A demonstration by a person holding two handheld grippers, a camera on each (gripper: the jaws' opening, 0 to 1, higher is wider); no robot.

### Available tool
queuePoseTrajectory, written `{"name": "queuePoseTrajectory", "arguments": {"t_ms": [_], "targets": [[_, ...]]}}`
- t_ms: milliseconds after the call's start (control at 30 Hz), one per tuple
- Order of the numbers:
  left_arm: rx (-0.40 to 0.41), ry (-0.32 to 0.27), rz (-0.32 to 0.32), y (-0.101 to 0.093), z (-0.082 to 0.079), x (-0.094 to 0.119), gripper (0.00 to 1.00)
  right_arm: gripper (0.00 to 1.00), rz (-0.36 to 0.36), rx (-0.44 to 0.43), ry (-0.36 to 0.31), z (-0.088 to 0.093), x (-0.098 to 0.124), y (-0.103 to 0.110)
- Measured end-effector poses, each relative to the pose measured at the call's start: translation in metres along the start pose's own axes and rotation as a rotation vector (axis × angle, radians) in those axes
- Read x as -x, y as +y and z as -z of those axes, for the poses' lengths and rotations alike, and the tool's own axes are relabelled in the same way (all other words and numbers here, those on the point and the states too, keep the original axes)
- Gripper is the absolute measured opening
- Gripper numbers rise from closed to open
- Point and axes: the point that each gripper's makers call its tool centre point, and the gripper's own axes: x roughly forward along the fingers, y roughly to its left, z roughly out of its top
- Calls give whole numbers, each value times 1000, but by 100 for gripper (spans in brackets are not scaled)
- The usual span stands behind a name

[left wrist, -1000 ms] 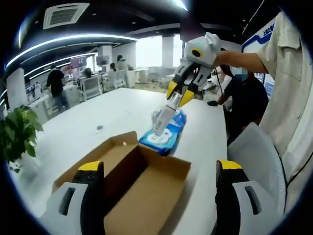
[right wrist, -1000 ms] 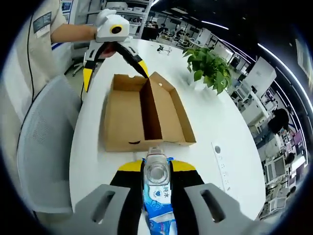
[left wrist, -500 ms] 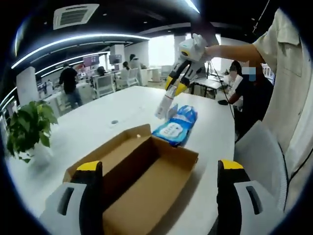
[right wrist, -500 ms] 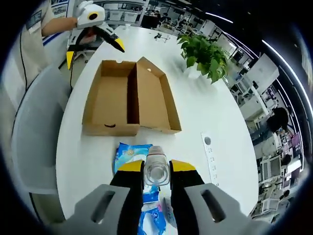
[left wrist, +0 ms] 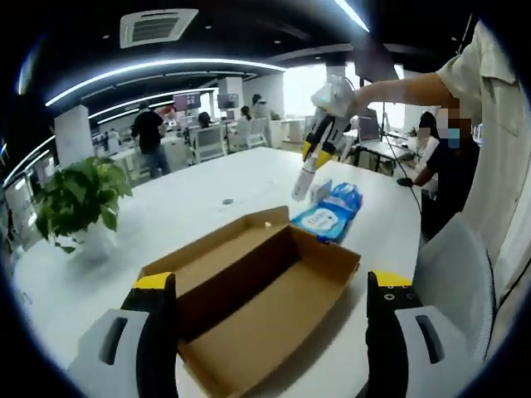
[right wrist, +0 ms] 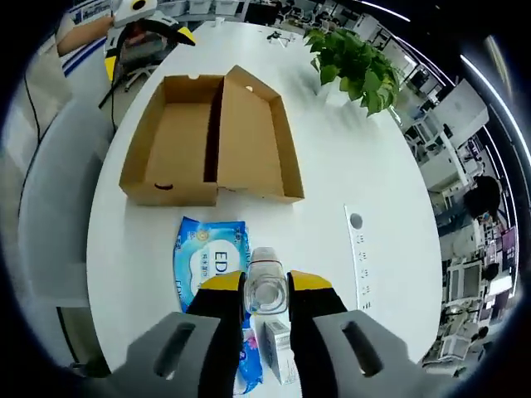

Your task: Operate the shoe box by opening the lid, removing the specified soft item, and placing it in the target area until the item is outside and the box remains undamaged.

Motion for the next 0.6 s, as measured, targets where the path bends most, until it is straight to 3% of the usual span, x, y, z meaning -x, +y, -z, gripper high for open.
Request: {"name": "queuePoseTrajectory", "arguments": {"t_ms": [333,600], "targets": [[48,13,-107,23,17,18,92,17,-57,-6,99,18,-27,-8],[81,24,-165,34,27,28,88,17,-84,-7,124,23,-43,-11]]}}
